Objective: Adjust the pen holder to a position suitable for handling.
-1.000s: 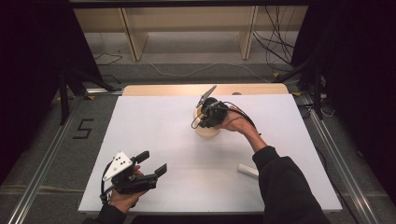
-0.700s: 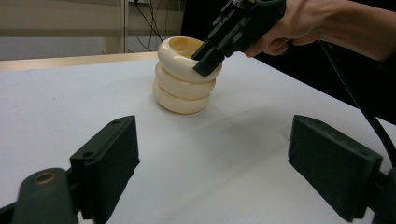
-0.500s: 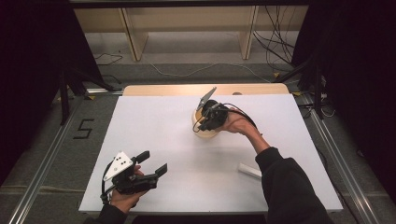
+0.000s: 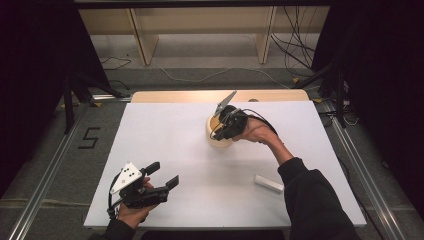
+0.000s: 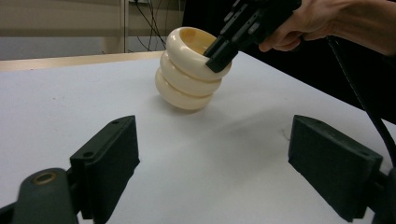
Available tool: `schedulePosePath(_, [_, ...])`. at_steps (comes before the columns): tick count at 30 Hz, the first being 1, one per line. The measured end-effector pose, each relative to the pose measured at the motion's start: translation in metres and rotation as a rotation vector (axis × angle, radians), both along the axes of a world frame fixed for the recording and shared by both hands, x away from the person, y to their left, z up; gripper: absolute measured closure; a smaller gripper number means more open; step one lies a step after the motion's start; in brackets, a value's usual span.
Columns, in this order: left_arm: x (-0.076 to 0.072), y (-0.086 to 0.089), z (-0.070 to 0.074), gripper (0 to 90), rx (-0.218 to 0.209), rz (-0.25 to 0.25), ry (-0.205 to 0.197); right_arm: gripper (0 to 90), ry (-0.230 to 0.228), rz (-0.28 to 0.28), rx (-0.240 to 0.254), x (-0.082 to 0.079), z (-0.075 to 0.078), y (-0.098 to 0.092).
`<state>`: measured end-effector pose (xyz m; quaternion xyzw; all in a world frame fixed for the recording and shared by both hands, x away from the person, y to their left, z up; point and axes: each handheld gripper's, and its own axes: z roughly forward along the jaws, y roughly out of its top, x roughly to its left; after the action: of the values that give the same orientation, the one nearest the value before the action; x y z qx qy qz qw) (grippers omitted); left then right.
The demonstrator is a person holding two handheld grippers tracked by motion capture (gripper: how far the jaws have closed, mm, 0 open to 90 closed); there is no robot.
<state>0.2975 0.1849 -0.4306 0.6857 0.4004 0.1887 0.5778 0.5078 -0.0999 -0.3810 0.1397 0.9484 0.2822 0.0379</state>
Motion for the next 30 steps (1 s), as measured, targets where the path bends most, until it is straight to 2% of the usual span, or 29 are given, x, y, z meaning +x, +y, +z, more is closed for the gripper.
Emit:
schedulePosePath(3, [0.000,0.000,0.000,15.5,-0.001,0.002,0.001,82.0,0.019,0.020,-0.015,-0.005,-0.002,0.002])
schedulePosePath(9, [0.000,0.000,0.000,15.6,-0.002,0.003,0.001,82.7,0.016,0.041,0.023,-0.012,0.007,0.002])
schedulePosePath(15, [0.000,0.000,0.000,15.6,-0.001,0.003,0.001,81.3,0.024,0.056,0.009,-0.021,0.012,0.000])
schedulePosePath(20, [0.000,0.001,0.000,15.6,-0.002,0.004,0.002,81.2,0.052,0.070,0.003,-0.032,0.016,-0.001])
schedulePosePath(25, [0.000,0.000,0.000,15.5,-0.001,0.005,0.001,81.1,0.065,0.080,0.003,-0.040,0.015,-0.003])
schedulePosePath(28, [0.000,0.001,0.000,15.6,-0.001,0.006,0.001,81.0,0.082,0.101,0.000,-0.045,0.013,-0.004])
schedulePosePath(29, [0.000,0.001,0.000,15.5,-0.002,0.006,0.001,81.0,0.083,0.126,-0.017,-0.048,0.010,-0.005])
schedulePosePath(30, [0.000,0.000,0.000,15.6,-0.003,0.007,0.001,81.0,0.092,0.122,-0.017,-0.050,0.009,-0.004])
